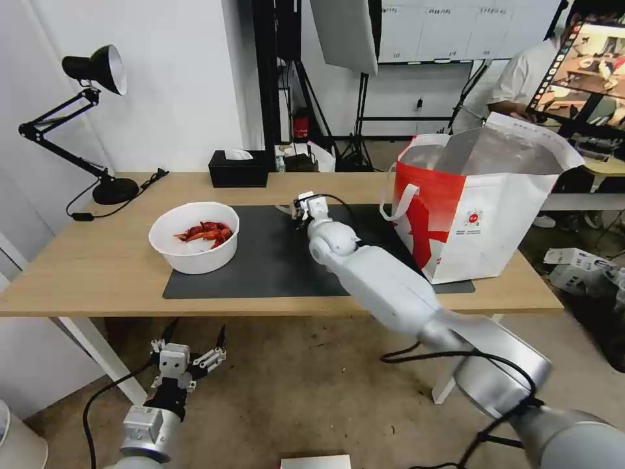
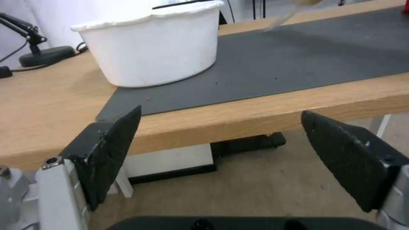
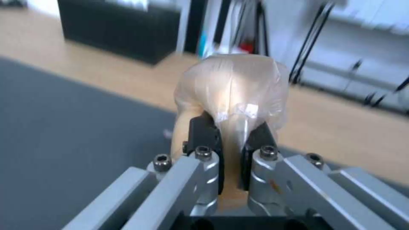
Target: Pick up the trash from the table and place it into the takeout bag.
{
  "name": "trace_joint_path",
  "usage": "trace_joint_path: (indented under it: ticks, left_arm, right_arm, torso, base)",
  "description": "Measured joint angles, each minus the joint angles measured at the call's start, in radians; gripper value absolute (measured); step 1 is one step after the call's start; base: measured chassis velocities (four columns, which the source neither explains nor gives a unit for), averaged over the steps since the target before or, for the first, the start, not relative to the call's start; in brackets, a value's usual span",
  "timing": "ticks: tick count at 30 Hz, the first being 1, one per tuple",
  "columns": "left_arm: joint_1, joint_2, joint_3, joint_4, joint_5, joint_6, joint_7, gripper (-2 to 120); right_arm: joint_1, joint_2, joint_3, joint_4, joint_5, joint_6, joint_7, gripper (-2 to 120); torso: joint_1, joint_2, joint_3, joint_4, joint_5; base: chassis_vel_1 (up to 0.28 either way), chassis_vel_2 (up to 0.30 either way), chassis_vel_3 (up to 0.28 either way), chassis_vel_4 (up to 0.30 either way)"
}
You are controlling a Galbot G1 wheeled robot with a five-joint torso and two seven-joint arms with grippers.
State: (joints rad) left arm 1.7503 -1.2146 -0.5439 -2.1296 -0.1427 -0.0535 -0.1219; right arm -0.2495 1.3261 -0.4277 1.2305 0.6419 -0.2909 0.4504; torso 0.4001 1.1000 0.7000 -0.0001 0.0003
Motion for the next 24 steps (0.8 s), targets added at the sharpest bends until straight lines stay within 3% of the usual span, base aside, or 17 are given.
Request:
trace_joint_path:
  ticks: [1, 4, 5, 8, 14, 17, 20, 21, 24]
  left_arm:
    - [0.000, 0.000, 0.000, 0.000, 0.000, 0.000, 0.000, 100]
    - [0.007, -0.006, 0.002, -0.002, 0.003, -0.001, -0.001, 100]
    - [0.007, -0.006, 0.002, -0.002, 0.003, -0.001, -0.001, 100]
    - [0.012, -0.007, 0.008, -0.006, 0.005, -0.001, -0.002, 100]
    - [0.017, -0.020, 0.026, -0.007, 0.016, -0.001, -0.002, 100]
    - [0.020, -0.026, 0.032, -0.009, 0.024, -0.001, -0.002, 100]
    - [0.024, -0.028, 0.035, -0.011, 0.027, -0.001, 0.000, 100]
    - [0.024, -0.028, 0.035, -0.011, 0.027, -0.001, 0.000, 100]
    - [0.024, -0.024, 0.034, -0.012, 0.026, -0.001, 0.019, 100]
  right_arm:
    - [0.000, 0.000, 0.000, 0.000, 0.000, 0.000, 0.000, 4]
    - [-0.088, -0.111, 0.052, 0.230, -0.042, 0.056, 0.044, 4]
    - [-0.088, -0.111, 0.052, 0.230, -0.042, 0.056, 0.044, 4]
    - [-0.146, -0.197, 0.130, 0.375, -0.132, 0.153, 0.052, 4]
    - [-0.160, -0.307, 0.196, 0.473, -0.215, 0.203, 0.097, 4]
    - [-0.154, -0.366, 0.216, 0.521, -0.188, 0.131, 0.169, 4]
    - [-0.121, -0.450, 0.242, 0.568, -0.035, -0.002, 0.270, 4]
    - [-0.121, -0.450, 0.242, 0.568, -0.035, -0.002, 0.270, 4]
    - [-0.072, -0.521, 0.265, 0.575, 0.227, -0.137, 0.326, 3]
  torso:
    - [0.000, 0.000, 0.000, 0.0000, 0.0000]
    - [0.000, 0.000, 0.000, 0.0001, 0.0001]
    - [0.000, 0.000, 0.000, 0.0001, 0.0001]
    - [0.000, 0.000, 0.000, -0.0001, 0.0000]
    - [0.000, 0.000, 0.000, 0.0002, 0.0000]
    - [0.000, 0.000, 0.000, 0.0000, 0.0002]
    - [0.000, 0.000, 0.000, 0.0001, 0.0000]
    - [0.000, 0.000, 0.000, 0.0001, 0.0000]
    - [0.000, 0.000, 0.000, -0.0001, 0.0002]
  base:
    - [0.000, 0.000, 0.000, 0.000]
    - [0.000, 0.000, 0.000, 0.000]
    - [0.000, 0.000, 0.000, 0.000]
    - [0.000, 0.000, 0.000, 0.000]
    - [0.000, 0.000, 0.000, 0.000]
    - [0.000, 0.000, 0.000, 0.000]
    - [0.000, 0.000, 0.000, 0.000]
    - [0.000, 0.000, 0.000, 0.000]
    - [0.000, 0.000, 0.000, 0.000]
